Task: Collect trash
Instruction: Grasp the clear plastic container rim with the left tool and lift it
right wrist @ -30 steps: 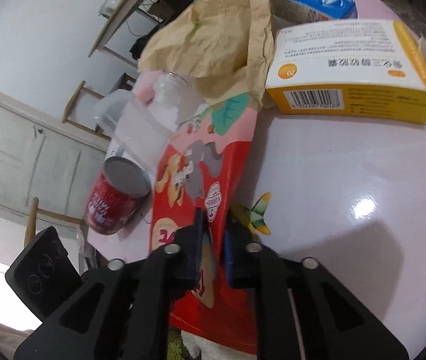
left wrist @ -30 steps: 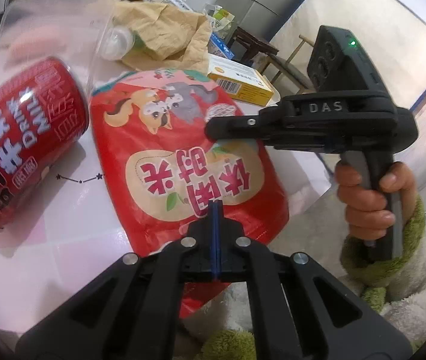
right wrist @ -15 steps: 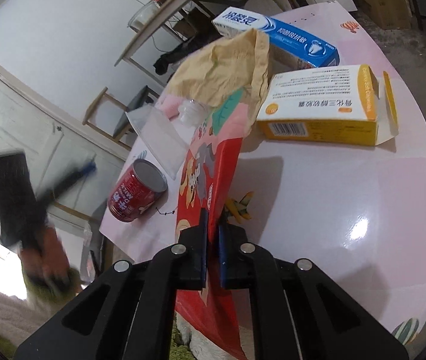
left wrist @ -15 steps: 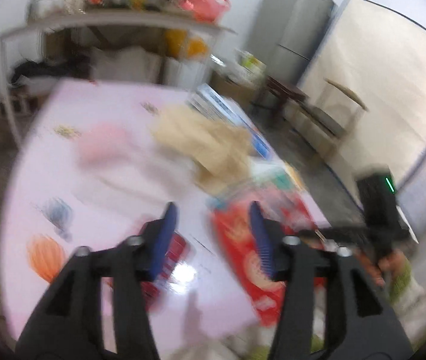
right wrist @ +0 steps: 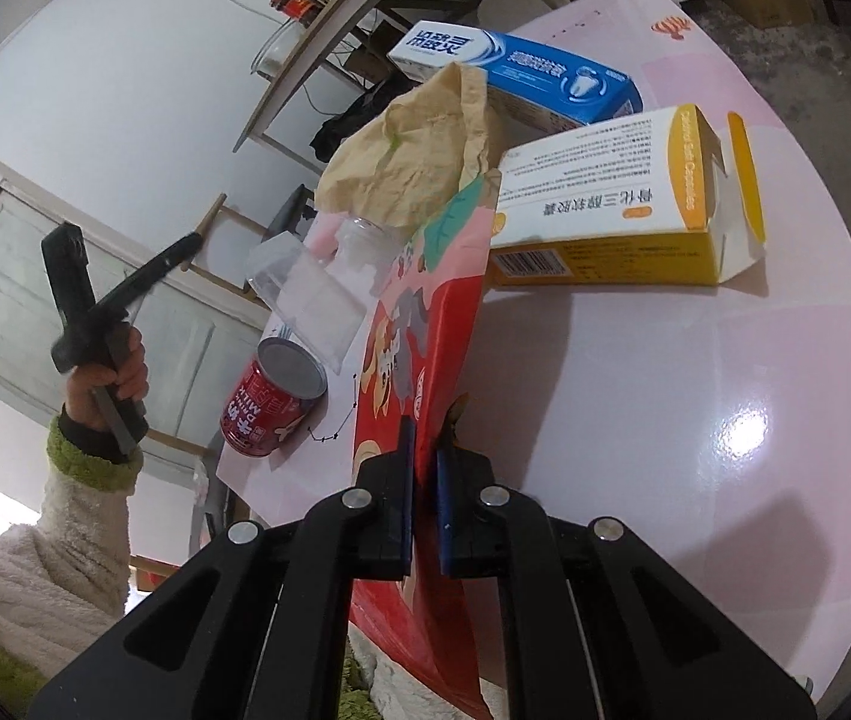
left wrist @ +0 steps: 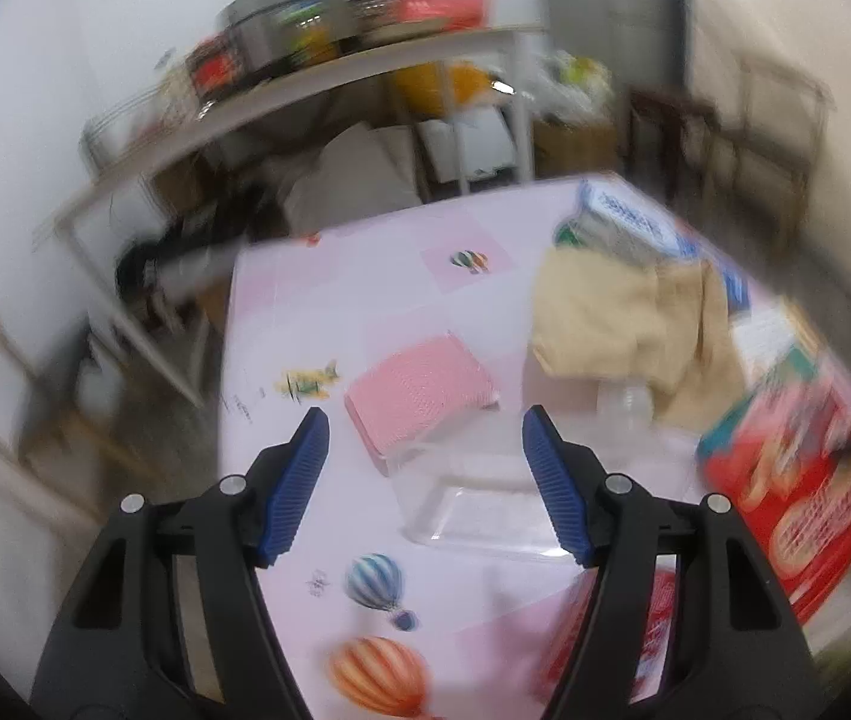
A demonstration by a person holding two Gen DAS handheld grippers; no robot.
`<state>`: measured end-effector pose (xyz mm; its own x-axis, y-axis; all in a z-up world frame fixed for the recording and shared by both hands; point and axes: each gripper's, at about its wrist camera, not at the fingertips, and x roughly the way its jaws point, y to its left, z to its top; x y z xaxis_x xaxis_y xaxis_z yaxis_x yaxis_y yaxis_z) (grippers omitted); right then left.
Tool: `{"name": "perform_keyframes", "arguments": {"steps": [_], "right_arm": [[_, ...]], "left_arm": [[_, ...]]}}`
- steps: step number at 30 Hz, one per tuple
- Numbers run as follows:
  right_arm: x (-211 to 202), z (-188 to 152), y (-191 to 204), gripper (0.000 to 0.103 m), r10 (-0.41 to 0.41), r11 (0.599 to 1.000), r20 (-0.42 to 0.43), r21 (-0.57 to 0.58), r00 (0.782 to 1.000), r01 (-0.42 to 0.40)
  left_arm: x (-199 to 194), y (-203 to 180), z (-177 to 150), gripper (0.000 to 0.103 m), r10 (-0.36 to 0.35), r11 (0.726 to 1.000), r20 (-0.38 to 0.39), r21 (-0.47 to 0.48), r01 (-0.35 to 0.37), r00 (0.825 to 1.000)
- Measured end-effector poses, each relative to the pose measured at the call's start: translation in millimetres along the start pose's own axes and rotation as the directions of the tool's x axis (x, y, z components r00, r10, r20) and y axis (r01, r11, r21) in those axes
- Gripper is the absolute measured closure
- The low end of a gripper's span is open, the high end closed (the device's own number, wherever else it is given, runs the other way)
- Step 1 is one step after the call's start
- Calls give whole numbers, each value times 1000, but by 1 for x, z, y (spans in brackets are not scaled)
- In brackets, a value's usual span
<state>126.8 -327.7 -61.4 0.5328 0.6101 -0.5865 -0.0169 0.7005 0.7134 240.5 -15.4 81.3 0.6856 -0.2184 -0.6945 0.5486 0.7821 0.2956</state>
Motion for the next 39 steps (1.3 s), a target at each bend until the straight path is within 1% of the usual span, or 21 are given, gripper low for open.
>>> {"name": "perform_keyframes", "arguments": {"steps": [1,2,3,4,7,11,12,13,15,17,18,20,21,23,24,25,27,31,33,37,39], "right_arm": [[0,-1,0,97,-2,1000,0,-1,1000,2],[0,0,0,97,-3,1000,-1,0,1000,3],[0,0,0,97,-3,1000,-2,1,1000,3],[1,1,-1,97,-2,1000,-5,4,1000,2],[5,1,-5,96,-4,1000,-17,22,1000,5],[8,0,-7,96,0,999,-26,36,1000,1],[8,-1,-6,96,0,999,-27,36,1000,1],[8,-1,-6,96,1,999,-28,37,1000,0],[9,0,-6,96,3,999,-31,37,1000,-2],[10,0,-7,96,3,999,-33,39,999,-2],[11,0,-7,96,3,999,-34,42,999,-2],[12,1,-7,96,3,999,-35,46,999,-2],[12,1,-7,96,4,999,-35,47,999,-2],[12,1,-8,96,2,999,-35,51,999,0],[13,1,-8,96,1,999,-36,52,999,1],[13,1,-8,96,-1,999,-37,52,999,3],[14,1,-8,96,-6,999,-40,53,999,8],[14,1,-6,96,-9,999,-39,50,999,10],[14,1,-6,96,-12,999,-35,50,999,14],[13,0,-8,96,1,997,-23,72,1000,0],[12,0,-12,96,12,996,-17,93,1000,-10]], "left_arm": [[0,-7,1,36,15,998,2,54,-15,1000],[1,-20,-2,33,41,988,7,149,-42,999],[1,-30,-5,32,63,973,10,222,-64,998],[6,-41,-8,32,89,950,6,300,-87,996],[25,-56,-11,32,122,902,-8,418,-107,993],[43,-73,-15,32,172,817,2,558,-144,985],[48,-78,-17,32,179,782,8,606,-147,984],[52,-82,-21,33,192,737,17,658,-156,981],[58,-89,-25,37,211,667,43,724,-176,976],[64,-95,-25,48,217,624,49,761,-177,975],[65,-96,-24,52,212,621,48,764,-172,976],[68,-96,-23,67,195,620,33,770,-149,980],[69,-96,-23,71,193,609,29,780,-143,981],[72,-96,-25,86,203,581,24,802,-140,979],[72,-96,-26,87,208,567,29,811,-145,978],[72,-96,-26,90,208,563,36,813,-150,977],[69,-93,-24,92,201,576,46,803,-156,979],[62,-87,-16,97,196,625,73,759,-182,978],[58,-82,-12,98,193,650,83,736,-190,978],[49,-70,-7,99,197,708,84,676,-201,977],[43,-60,-5,99,199,747,81,633,-204,977]]}}
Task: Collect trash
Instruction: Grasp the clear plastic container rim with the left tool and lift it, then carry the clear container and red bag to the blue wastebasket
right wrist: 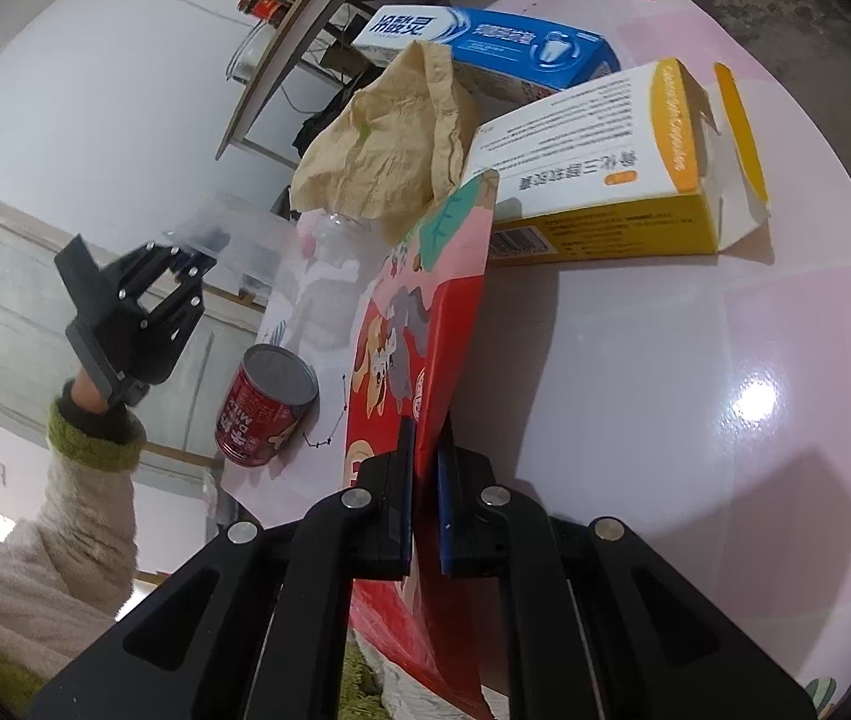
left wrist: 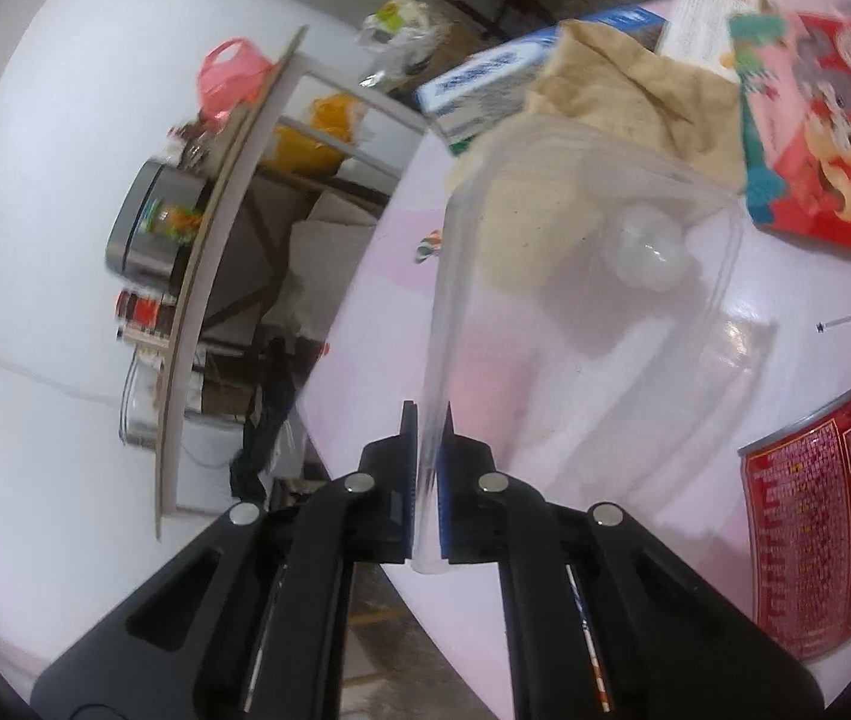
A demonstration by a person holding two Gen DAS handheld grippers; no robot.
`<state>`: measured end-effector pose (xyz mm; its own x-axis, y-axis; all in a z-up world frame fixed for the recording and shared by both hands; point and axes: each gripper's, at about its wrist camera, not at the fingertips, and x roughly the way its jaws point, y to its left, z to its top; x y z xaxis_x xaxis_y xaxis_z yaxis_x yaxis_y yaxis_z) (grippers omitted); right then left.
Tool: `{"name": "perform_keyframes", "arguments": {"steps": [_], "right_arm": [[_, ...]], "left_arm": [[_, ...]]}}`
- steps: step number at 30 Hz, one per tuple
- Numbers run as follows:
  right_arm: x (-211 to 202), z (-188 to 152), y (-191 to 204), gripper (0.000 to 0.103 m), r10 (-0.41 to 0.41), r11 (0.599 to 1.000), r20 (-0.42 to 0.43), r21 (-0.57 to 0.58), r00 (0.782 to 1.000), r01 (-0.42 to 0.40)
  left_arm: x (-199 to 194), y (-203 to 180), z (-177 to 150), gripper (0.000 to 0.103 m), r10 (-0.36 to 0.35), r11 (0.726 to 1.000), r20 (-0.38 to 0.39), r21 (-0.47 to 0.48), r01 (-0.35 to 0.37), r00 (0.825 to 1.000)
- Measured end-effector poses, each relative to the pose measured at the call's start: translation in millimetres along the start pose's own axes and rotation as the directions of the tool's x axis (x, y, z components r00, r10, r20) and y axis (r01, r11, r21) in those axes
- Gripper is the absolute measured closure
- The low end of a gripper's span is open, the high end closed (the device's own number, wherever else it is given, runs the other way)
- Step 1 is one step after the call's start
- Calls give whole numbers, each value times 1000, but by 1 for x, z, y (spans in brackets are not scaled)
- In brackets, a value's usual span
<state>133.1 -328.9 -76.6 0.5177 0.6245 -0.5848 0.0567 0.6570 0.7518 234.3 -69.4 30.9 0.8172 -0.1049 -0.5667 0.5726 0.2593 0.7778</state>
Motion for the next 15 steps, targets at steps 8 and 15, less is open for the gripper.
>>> {"name": "perform_keyframes", "arguments": {"steps": [8,15], "right_arm": [[-13,-3,8,97,0,1000,40,-13,999,1],[-37,-5,25,97,24,998,88,-58,996,-19]], "left_arm": [[-31,51,-24,100,-58,943,13,-327,59,998],[-67,92,-51,100,-168,733,86,-655,183,982]]}}
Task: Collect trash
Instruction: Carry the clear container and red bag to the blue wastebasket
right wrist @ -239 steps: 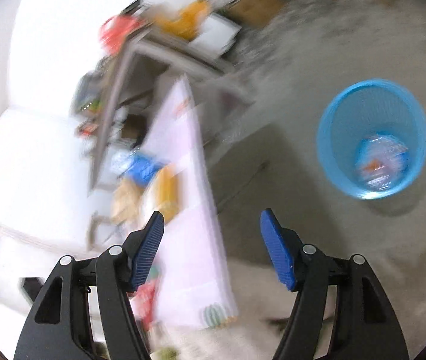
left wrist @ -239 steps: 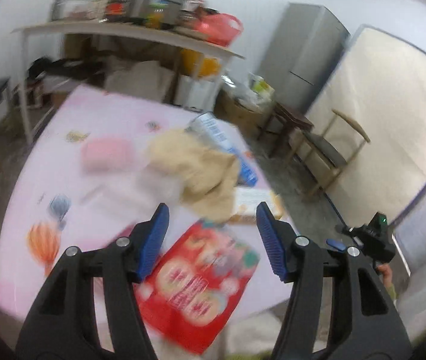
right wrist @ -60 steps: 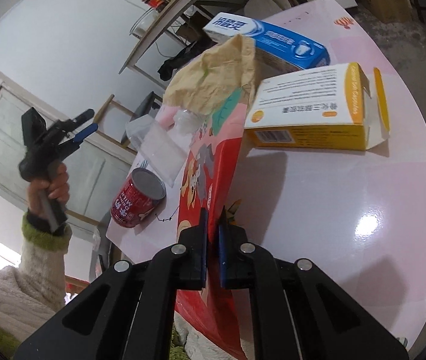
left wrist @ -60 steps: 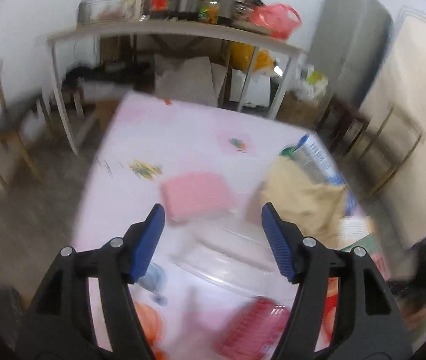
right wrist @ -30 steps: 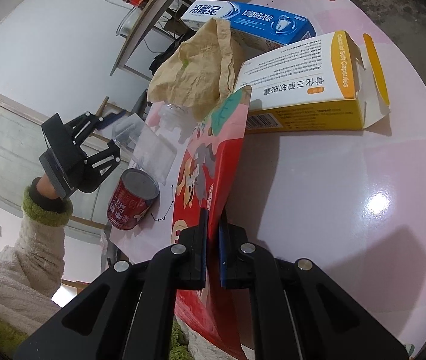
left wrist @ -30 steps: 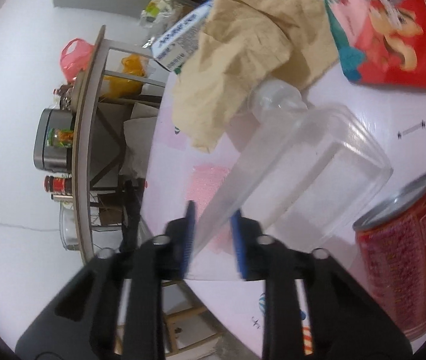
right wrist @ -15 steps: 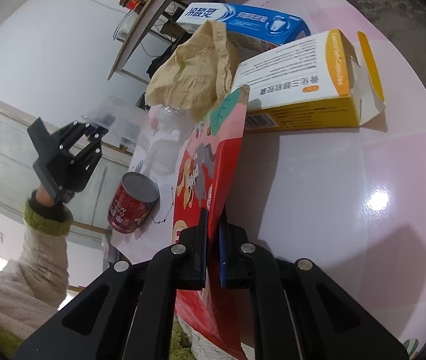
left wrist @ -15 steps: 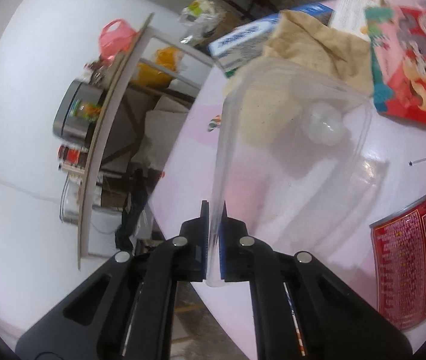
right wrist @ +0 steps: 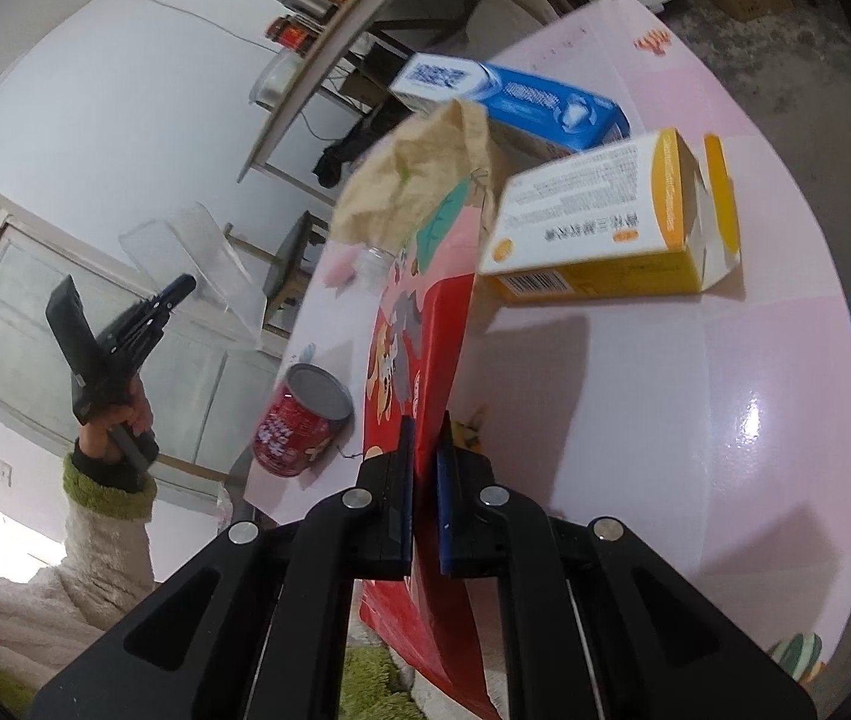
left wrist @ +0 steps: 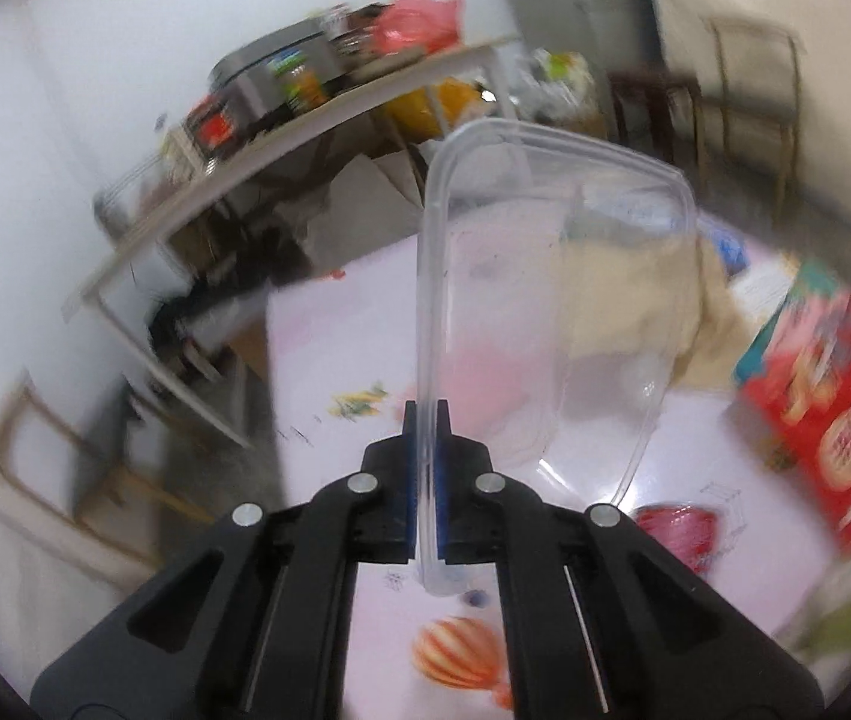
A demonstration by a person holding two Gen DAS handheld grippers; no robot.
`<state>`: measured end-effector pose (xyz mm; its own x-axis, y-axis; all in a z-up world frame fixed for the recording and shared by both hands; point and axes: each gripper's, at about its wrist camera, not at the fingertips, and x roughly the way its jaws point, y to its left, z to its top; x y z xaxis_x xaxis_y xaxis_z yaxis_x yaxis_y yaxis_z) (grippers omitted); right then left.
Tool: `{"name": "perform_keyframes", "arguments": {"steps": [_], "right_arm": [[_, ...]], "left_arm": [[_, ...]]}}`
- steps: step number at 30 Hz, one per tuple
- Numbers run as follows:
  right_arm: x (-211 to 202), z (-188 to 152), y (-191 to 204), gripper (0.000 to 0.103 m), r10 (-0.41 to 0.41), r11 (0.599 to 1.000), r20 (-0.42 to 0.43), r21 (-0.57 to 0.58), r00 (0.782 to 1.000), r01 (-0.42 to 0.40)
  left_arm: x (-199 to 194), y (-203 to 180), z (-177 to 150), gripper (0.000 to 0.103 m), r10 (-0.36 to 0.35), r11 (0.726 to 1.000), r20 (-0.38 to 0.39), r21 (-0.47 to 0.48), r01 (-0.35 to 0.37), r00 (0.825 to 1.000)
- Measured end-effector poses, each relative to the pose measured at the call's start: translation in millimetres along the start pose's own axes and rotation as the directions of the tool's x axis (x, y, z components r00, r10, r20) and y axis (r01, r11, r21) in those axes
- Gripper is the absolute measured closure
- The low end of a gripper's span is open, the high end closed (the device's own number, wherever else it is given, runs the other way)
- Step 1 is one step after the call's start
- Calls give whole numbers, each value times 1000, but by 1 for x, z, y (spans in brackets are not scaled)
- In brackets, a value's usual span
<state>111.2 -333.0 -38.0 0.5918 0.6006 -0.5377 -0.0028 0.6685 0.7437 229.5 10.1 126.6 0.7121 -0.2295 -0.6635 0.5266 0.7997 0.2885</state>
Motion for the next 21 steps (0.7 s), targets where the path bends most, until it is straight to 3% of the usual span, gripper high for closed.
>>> {"name": "perform_keyframes", "arguments": {"steps": [1,4,9,12,14,17,21], "right_arm": [[-4,0,1,97,1,1000,6,-4,1000,-1],[-18,0,7,97,1,1000,35,-18,999,0],[-58,0,14,97,-18,999,121,-34,992,22],[-92,-1,10,97,-53,998,198,-25,979,59],[-116,-3,2,97,-84,996,253,-3,964,88],[-158,-9,-15,97,-145,989,336,51,930,136],[-197,-20,-44,97,-244,969,396,136,885,207]], "left_arm": [[-7,6,0,100,-34,997,1,-72,34,999],[-27,6,-1,100,-85,983,40,-158,91,996],[-53,-18,8,100,-152,966,120,-194,174,981],[-62,-51,21,100,-217,954,169,-173,246,961],[-59,-77,34,100,-316,922,193,-171,348,929],[-45,-118,57,100,-409,883,206,-154,443,889],[-12,-182,92,101,-559,805,148,-142,577,816]]}}
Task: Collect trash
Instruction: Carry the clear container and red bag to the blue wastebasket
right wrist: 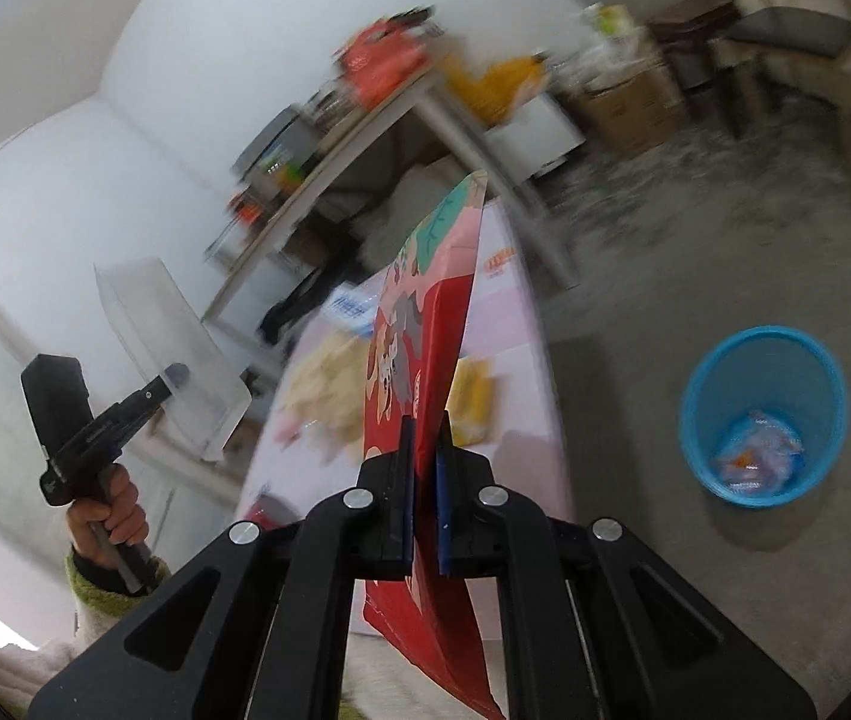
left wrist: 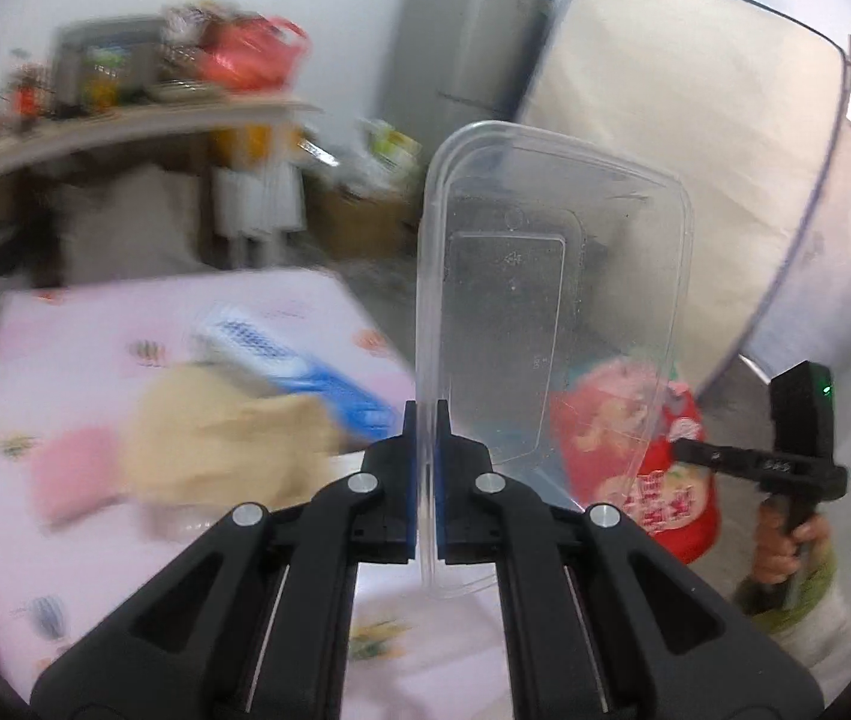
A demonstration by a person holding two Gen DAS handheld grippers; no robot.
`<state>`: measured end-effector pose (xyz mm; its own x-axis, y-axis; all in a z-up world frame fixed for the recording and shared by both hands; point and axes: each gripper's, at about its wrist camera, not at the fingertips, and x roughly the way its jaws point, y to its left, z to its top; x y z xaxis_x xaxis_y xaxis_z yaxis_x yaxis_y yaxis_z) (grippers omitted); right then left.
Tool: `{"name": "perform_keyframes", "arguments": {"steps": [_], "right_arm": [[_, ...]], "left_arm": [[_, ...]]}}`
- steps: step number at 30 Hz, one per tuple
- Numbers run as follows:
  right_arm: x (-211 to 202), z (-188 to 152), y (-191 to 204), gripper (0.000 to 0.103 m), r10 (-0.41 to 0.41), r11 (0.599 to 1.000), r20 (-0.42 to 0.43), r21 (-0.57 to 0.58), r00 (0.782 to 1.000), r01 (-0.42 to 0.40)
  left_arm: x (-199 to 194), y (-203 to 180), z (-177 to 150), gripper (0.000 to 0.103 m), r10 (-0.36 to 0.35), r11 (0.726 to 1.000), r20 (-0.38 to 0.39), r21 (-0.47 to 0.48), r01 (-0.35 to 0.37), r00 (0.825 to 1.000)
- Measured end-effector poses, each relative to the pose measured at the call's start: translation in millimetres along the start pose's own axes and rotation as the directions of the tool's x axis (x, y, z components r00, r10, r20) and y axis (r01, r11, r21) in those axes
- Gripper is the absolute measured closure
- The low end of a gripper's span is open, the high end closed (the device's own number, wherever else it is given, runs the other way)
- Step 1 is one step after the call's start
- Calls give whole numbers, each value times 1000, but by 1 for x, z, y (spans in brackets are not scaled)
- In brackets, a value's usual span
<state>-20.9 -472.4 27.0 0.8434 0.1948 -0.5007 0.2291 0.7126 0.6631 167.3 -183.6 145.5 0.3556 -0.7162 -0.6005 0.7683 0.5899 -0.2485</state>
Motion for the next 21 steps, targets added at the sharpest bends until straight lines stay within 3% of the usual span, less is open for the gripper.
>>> {"name": "perform_keyframes", "arguments": {"steps": [4,6,9,13,18,19,21], "right_arm": [[-24,4,-52,97,-115,989,59,96,992,109],[-31,6,-80,97,-172,977,72,143,982,161],[-33,7,-125,97,-225,952,63,227,972,206],[-27,2,-180,97,-282,906,27,335,959,257],[-12,-13,-230,97,-339,841,-50,432,939,326],[-10,-16,-237,97,-345,832,-61,443,937,335],[-9,-22,-244,97,-352,817,-76,461,933,346]], "left_arm": [[84,-47,18,101,-98,995,-129,10,100,987],[120,-66,20,101,-103,994,-182,24,110,978],[184,-95,16,101,-97,992,-294,54,118,951],[278,-119,8,100,-41,992,-447,90,91,894],[366,-130,-9,97,48,993,-570,119,25,820],[382,-130,-12,91,58,993,-582,114,11,811],[403,-132,-15,58,77,995,-601,102,-19,796]]}}
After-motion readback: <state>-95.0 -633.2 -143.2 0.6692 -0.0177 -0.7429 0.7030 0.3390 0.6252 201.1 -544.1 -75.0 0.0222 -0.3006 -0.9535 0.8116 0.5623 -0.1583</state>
